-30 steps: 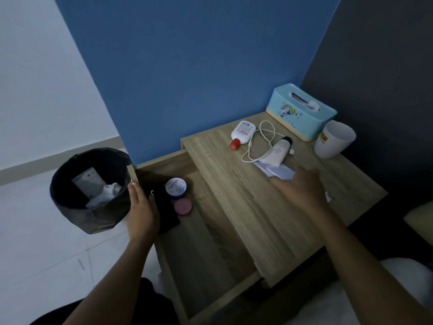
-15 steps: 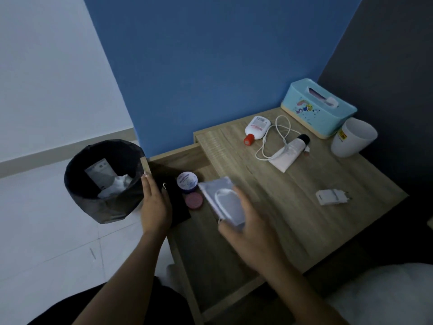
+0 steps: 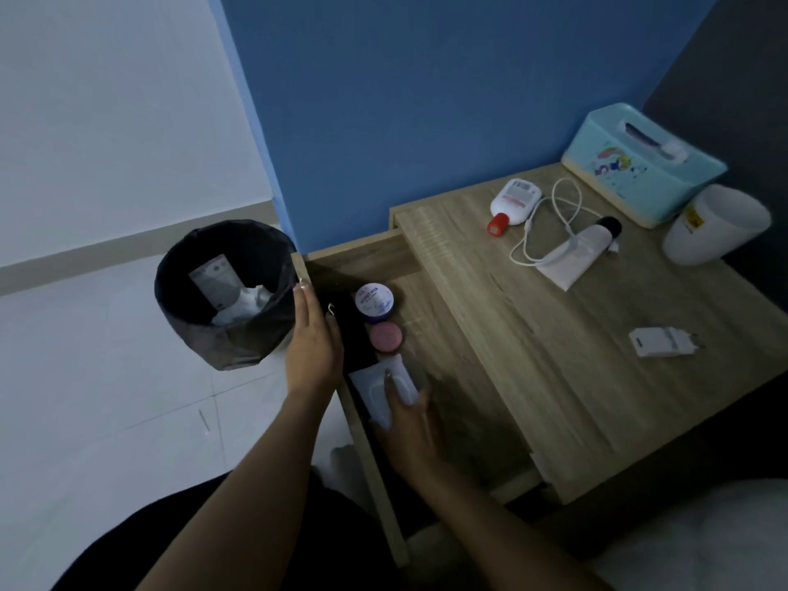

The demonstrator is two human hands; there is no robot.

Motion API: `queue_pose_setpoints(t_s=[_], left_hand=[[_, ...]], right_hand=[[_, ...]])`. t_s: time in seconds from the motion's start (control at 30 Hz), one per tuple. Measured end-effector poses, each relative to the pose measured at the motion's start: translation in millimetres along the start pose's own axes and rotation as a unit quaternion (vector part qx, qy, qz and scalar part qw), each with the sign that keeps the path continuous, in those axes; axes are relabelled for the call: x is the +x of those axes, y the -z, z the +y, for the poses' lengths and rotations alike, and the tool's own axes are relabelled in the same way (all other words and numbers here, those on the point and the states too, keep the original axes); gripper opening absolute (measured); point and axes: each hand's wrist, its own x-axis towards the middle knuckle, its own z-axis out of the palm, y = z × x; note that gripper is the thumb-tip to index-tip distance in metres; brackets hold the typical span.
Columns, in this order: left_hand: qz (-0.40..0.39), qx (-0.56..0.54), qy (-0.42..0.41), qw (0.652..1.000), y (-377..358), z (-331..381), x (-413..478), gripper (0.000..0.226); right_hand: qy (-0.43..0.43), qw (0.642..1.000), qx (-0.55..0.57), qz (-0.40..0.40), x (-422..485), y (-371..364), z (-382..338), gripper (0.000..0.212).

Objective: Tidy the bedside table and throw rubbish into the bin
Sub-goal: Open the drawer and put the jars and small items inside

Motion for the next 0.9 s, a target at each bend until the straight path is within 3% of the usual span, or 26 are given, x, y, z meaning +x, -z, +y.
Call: queue_pose_setpoints(t_s=[0.1, 0.17, 0.27, 0.37, 0.47, 0.67, 0.77, 0.9], left_hand=[[0.007, -0.007, -0.015, 1.0, -0.6, 0.7, -0.5, 0.058], [0.009, -0.004, -0.009, 1.0, -1.4, 0.1, 0.9, 0.058], [0.012, -0.003, -0.006, 1.0, -2.5, -1.0, -0.2, 0.058], [0.014, -0.003, -0.006, 1.0, -1.6, 0.1, -0.8, 0.058], [0.015, -0.005, -0.003, 1.0, -0.9, 1.6, -0.7, 0.058], [0.007, -0.022, -0.001, 1.0, 0.6, 1.7, -1.7, 0.059], [0.002, -0.05, 0.002, 0.999, 2.3, 3.6, -1.6, 0.061], [-0.003, -0.056, 0.007, 0.998, 2.6, 6.1, -6.2, 0.065]], right_hand=[[-0.001, 0.998, 0.017, 0.055, 8.4, -6.7, 1.3, 0.058], [0.006, 0.997, 0.013, 0.081, 10.4, -14.4, 0.9, 0.061], [-0.003, 0.997, -0.017, 0.071, 18.8, -27.6, 8.0, 0.072], [0.028, 0.992, -0.125, 0.012, 8.9, -14.1, 1.9, 0.057], [0.018, 0.991, -0.128, 0.029, 7.1, -7.5, 0.6, 0.067], [0.049, 0.983, -0.174, 0.042, 10.4, -12.4, -4.1, 0.056], [0.151, 0.975, -0.122, 0.106, 3.6, 17.3, -16.2, 0.053], [0.257, 0.911, -0.118, 0.3, 4.9, 90.8, -9.2, 0.044]])
